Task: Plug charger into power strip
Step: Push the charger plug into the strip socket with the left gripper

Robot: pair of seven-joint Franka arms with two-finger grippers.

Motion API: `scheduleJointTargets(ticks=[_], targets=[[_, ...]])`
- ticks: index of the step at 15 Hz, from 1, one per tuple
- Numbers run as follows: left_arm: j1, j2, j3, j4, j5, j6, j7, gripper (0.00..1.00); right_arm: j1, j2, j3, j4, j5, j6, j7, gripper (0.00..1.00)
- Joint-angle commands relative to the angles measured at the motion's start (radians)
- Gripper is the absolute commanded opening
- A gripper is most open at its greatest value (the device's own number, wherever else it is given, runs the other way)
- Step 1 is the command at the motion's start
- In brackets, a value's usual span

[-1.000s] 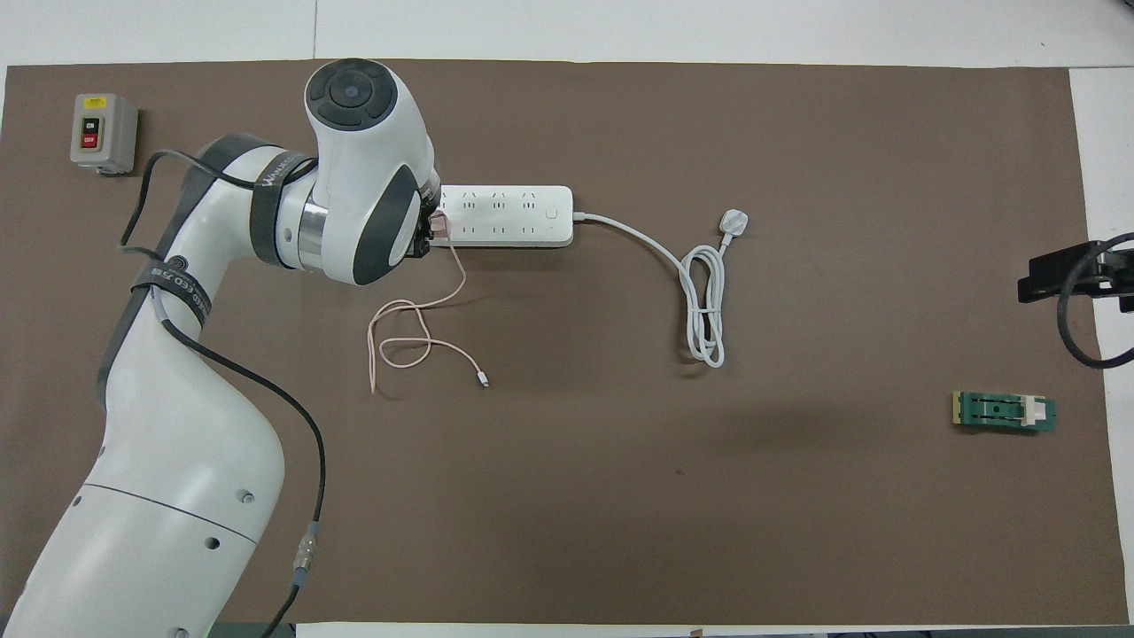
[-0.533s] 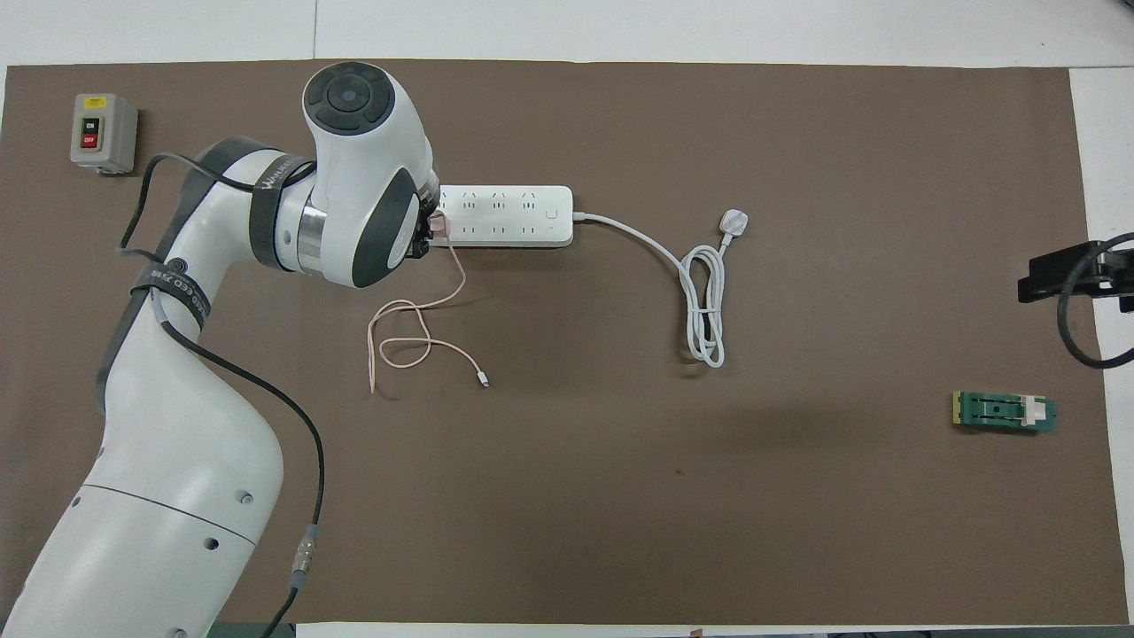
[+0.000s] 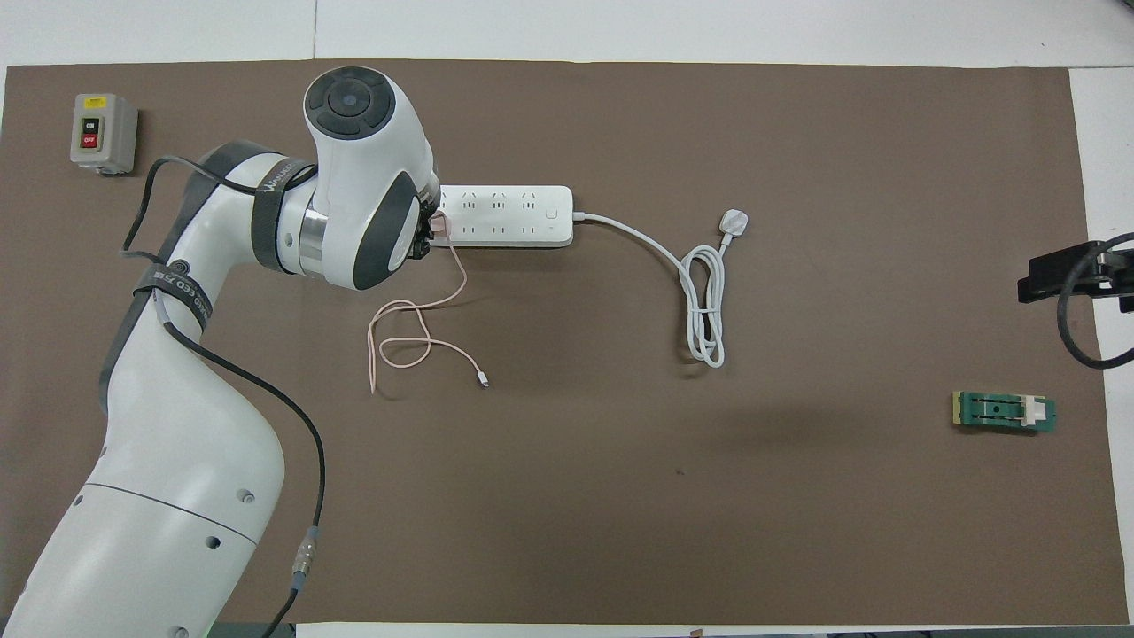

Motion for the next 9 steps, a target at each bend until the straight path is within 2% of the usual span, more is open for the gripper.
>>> scheduleJointTargets(ticks=[1,8,9], targets=[[-0.014,-0.035,0.009,-0.075,0.016,0.053,0.010,0.00,-0.005,-0.005,0.006,0.007,-0.013,-0.021,-0.018,1.00],[-0.040,-0.018,0.013,-0.093,0.021,0.065,0.007,0.00,-0.005,-0.005,0.006,0.007,-0.013,-0.021,-0.018,1.00],[-0.048,0.013,0.013,-0.081,0.024,0.056,0.006,0.00,-0.005,-0.005,0.006,0.007,-0.013,-0.021,-0.018,1.00]])
